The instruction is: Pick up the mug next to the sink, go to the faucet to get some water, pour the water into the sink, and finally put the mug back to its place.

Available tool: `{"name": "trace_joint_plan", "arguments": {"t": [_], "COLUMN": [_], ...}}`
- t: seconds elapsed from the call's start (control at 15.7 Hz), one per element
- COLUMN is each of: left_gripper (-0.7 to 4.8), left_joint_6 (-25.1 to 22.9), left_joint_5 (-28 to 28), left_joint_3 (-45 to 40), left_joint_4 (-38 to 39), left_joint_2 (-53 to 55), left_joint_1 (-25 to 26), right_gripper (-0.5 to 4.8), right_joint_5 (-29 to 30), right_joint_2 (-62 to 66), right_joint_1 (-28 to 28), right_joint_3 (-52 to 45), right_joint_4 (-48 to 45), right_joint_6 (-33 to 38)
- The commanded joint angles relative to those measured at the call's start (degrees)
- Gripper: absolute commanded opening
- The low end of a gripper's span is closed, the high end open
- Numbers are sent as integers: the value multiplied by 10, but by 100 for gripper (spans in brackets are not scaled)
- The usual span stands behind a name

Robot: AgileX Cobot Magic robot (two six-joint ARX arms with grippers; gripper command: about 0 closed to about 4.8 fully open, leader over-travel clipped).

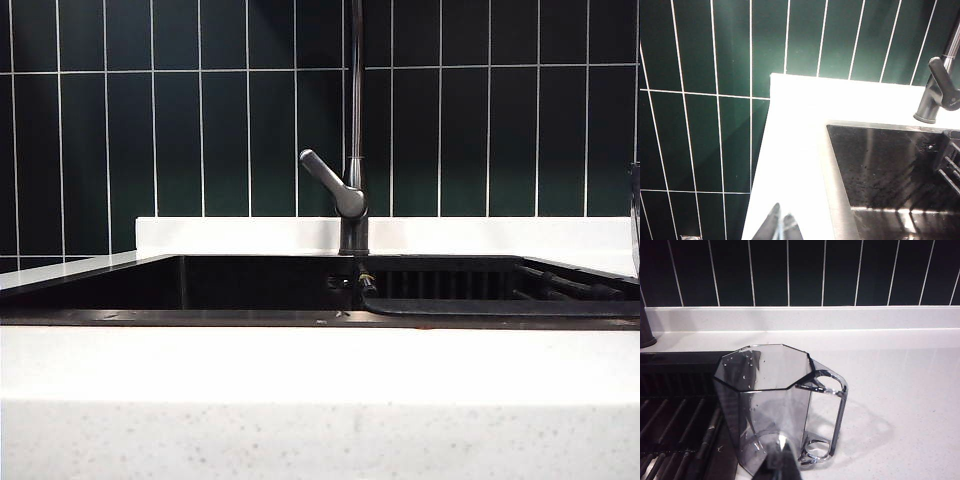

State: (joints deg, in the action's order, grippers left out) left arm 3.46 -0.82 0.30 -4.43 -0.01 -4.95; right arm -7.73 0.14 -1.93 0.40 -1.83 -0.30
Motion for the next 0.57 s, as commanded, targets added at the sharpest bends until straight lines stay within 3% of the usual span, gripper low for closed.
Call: {"name": "trace_joint_plan", "arguments": {"t": [0.06,0.57], "left_gripper": [-5,-5], "left_joint_6": [0,0], "left_joint_5": [0,9], "left_joint_3": [1,1], "left_joint_4": [-4,-4], "left_joint_2": [0,0], "left_joint_1": [0,0], "right_gripper": [-5,-5], "right_joint_5": [-1,-1], "right_joint_2": [0,0], "right_joint_1": [0,0], "right_joint_3": [-3,-3], "right_joint_4": [-4,2], "right_joint_6": [1,1]}}
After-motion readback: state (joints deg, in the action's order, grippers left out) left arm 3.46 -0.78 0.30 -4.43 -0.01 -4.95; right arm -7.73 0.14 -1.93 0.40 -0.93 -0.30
